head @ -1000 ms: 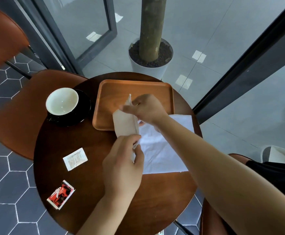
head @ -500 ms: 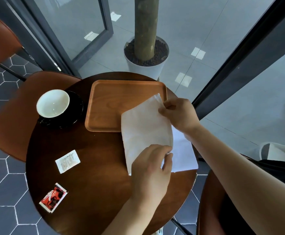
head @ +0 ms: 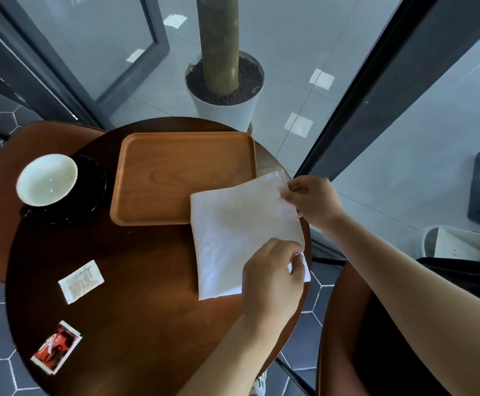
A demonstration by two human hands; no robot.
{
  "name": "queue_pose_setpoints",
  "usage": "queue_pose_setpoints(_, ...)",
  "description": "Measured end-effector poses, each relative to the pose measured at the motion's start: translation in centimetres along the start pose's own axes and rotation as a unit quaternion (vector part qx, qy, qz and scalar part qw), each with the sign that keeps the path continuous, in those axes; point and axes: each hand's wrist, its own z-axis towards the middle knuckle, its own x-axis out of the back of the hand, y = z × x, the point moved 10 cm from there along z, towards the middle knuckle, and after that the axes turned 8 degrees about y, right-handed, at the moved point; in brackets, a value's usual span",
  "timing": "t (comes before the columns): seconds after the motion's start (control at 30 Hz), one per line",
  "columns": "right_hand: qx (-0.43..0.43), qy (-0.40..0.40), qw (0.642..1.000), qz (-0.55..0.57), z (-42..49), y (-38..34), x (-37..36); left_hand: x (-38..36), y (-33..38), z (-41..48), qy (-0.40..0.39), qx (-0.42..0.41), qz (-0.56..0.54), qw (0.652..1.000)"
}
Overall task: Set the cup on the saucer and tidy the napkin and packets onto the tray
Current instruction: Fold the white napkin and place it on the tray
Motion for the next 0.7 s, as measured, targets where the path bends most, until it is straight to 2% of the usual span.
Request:
queue_pose_setpoints(0.23, -0.005, 0.026, 0.998, -0.056, 0.2, 1.8, -0.1, -2.7, 0.0, -0.2, -0.054, -0.015, 0.042, 0.998)
queue_pose_setpoints(0.47, -0.011, 0.051, 0.990, -0.128, -0.4, 3.5, -0.5, -3.1, -0.7, -1.0, -0.076, -0.022, 0.046, 0.996)
queue_pose_setpoints(0.57, -0.003, 0.051, 0.988, -0.146, -1.1, 4.1, -0.6, -2.1, -1.9, -1.1, -0.061, -0.001, 0.046, 0.997)
queue_pose_setpoints(0.7, -0.024, 0.043, 0.988, -0.143, -2.5, 5.0, -0.7, 1.1, -5.5, -0.8, 0.010, 0.035, 0.104, 0.994)
